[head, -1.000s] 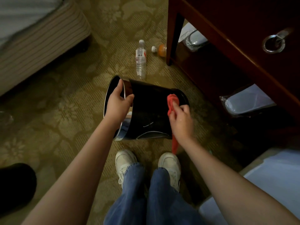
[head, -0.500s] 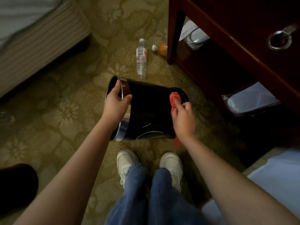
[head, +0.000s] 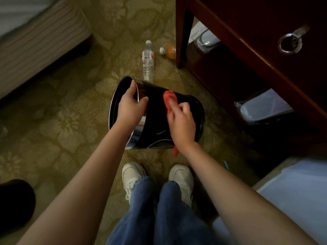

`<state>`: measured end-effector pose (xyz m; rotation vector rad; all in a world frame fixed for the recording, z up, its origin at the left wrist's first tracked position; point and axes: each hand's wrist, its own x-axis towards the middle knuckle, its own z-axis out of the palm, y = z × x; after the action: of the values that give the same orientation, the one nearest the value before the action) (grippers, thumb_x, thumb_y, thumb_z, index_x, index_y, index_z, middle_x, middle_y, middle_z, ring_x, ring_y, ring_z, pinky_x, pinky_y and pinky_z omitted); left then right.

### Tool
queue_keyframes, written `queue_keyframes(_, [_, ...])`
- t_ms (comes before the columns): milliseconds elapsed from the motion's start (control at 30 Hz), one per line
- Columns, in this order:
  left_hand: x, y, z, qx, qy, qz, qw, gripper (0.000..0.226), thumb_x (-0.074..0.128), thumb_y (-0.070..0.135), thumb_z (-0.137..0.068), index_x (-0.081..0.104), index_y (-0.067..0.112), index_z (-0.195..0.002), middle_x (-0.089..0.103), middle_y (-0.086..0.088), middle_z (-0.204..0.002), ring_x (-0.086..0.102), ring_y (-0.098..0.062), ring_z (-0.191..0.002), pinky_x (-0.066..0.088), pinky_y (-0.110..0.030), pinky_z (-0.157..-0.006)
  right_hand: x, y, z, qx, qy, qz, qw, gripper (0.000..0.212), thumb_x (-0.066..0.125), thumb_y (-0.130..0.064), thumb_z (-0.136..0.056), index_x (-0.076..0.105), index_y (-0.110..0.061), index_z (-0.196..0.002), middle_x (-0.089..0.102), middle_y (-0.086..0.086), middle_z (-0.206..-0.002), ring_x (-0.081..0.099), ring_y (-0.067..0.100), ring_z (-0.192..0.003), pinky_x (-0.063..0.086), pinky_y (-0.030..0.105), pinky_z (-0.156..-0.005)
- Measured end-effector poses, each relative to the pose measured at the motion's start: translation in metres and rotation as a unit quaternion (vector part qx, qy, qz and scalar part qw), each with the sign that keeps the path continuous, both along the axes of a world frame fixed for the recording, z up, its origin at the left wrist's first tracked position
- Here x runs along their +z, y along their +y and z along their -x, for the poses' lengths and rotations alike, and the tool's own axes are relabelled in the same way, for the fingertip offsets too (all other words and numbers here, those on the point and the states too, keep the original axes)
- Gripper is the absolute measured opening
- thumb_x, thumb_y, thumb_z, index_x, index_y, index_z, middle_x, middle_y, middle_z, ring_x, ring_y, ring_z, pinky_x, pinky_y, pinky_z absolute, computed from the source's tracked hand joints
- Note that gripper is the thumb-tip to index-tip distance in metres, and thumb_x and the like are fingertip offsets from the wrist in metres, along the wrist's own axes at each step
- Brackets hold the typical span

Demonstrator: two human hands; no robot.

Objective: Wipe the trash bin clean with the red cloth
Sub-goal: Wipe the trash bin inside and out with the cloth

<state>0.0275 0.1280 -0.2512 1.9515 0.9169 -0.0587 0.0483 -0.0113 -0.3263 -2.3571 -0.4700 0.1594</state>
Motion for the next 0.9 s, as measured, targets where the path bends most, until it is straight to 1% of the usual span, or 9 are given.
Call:
queue_keyframes(100, [0.003, -0.004, 0.001, -0.004, -0.001, 0.006, 1.000, 0.065, 0.054, 0.008, -0.093, 0.023, 0.019, -0.149, 0.061, 0.001, -0.121, 0.062, -0.017, -0.106, 0.050, -0.017, -0.084, -0.009, -0.014, -0.016, -0.028, 0.060, 0.066, 0.996, 0.045, 0.045, -0.022, -0.096, 0.042, -0.022, -0.140, 0.049, 0.011, -0.106, 0.056, 0.032, -0.085, 0.048, 0.045, -0.075])
queue_keyframes(167, [0.002, -0.003, 0.000, 0.006, -0.002, 0.003, 1.000, 0.065, 0.054, 0.009, -0.093, 0.023, 0.019, -0.149, 0.061, -0.005, -0.123, 0.061, -0.021, -0.109, 0.050, -0.024, -0.090, 0.000, -0.010, -0.019, -0.014, 0.063, 0.060, 0.996, 0.043, 0.045, -0.021, -0.095, 0.046, -0.019, -0.138, 0.049, 0.011, -0.105, 0.057, 0.031, -0.085, 0.048, 0.042, -0.075])
queue_keyframes(267, [-0.001, 0.000, -0.002, 0.010, 0.008, -0.008, 1.000, 0.067, 0.057, 0.012, -0.091, 0.026, 0.019, -0.149, 0.062, -0.013, -0.122, 0.061, -0.028, -0.109, 0.048, -0.039, -0.097, 0.027, 0.014, -0.003, 0.050, 0.039, -0.028, 0.998, 0.043, 0.051, -0.018, -0.092, 0.050, -0.016, -0.135, 0.050, 0.009, -0.102, 0.057, 0.027, -0.082, 0.048, 0.039, -0.072])
queue_keyframes(367, [-0.001, 0.005, 0.000, 0.020, 0.017, 0.003, 1.000, 0.067, 0.056, 0.015, -0.091, 0.024, 0.020, -0.150, 0.060, -0.014, -0.126, 0.062, -0.026, -0.106, 0.049, -0.043, -0.095, 0.039, 0.034, 0.016, 0.070, 0.028, -0.071, 0.995, 0.045, 0.052, -0.025, -0.092, 0.048, -0.020, -0.136, 0.050, 0.004, -0.098, 0.058, 0.022, -0.075, 0.051, 0.041, -0.064])
queue_keyframes(467, [-0.001, 0.011, 0.006, 0.029, 0.013, 0.010, 0.999, 0.065, 0.053, 0.012, -0.093, 0.021, 0.016, -0.150, 0.057, -0.008, -0.131, 0.059, -0.018, -0.112, 0.048, -0.032, -0.097, 0.031, 0.035, 0.006, 0.056, 0.035, -0.032, 0.997, 0.041, 0.048, -0.028, -0.094, 0.048, -0.023, -0.134, 0.048, 0.005, -0.102, 0.059, 0.027, -0.080, 0.050, 0.041, -0.066])
queue_keyframes(600, [-0.003, 0.012, 0.011, 0.038, 0.006, 0.019, 0.999, 0.062, 0.049, 0.008, -0.095, 0.022, 0.015, -0.150, 0.059, -0.003, -0.128, 0.061, -0.011, -0.100, 0.047, -0.010, -0.072, 0.031, 0.046, -0.019, 0.009, 0.103, 0.041, 0.994, 0.034, 0.043, -0.026, -0.095, 0.055, -0.019, -0.127, 0.048, 0.011, -0.111, 0.057, 0.035, -0.092, 0.049, 0.043, -0.078])
queue_keyframes(667, [-0.001, 0.013, 0.012, 0.046, 0.010, 0.018, 0.999, 0.062, 0.049, 0.009, -0.095, 0.021, 0.015, -0.150, 0.055, -0.003, -0.133, 0.059, -0.011, -0.106, 0.046, -0.015, -0.079, 0.034, 0.050, -0.020, 0.007, 0.101, 0.064, 0.993, 0.033, 0.042, -0.026, -0.096, 0.055, -0.019, -0.125, 0.047, 0.011, -0.114, 0.057, 0.035, -0.094, 0.045, 0.039, -0.076])
queue_keyframes(767, [-0.001, 0.016, 0.016, 0.034, 0.021, 0.002, 0.999, 0.062, 0.051, 0.012, -0.093, 0.026, 0.017, -0.149, 0.051, -0.004, -0.139, 0.053, -0.016, -0.121, 0.043, -0.030, -0.102, 0.037, 0.045, -0.004, 0.037, 0.065, 0.043, 0.996, 0.035, 0.044, -0.026, -0.096, 0.052, -0.016, -0.128, 0.048, 0.009, -0.111, 0.058, 0.030, -0.091, 0.041, 0.032, -0.068])
queue_keyframes(900, [-0.003, 0.024, 0.024, 0.027, 0.033, 0.002, 0.999, 0.061, 0.052, 0.017, -0.090, 0.030, 0.020, -0.147, 0.054, -0.003, -0.136, 0.053, -0.016, -0.122, 0.044, -0.040, -0.104, 0.042, 0.041, 0.016, 0.111, 0.029, 0.016, 0.993, 0.041, 0.047, -0.027, -0.096, 0.045, -0.015, -0.135, 0.050, 0.008, -0.110, 0.059, 0.025, -0.089, 0.036, 0.026, -0.061])
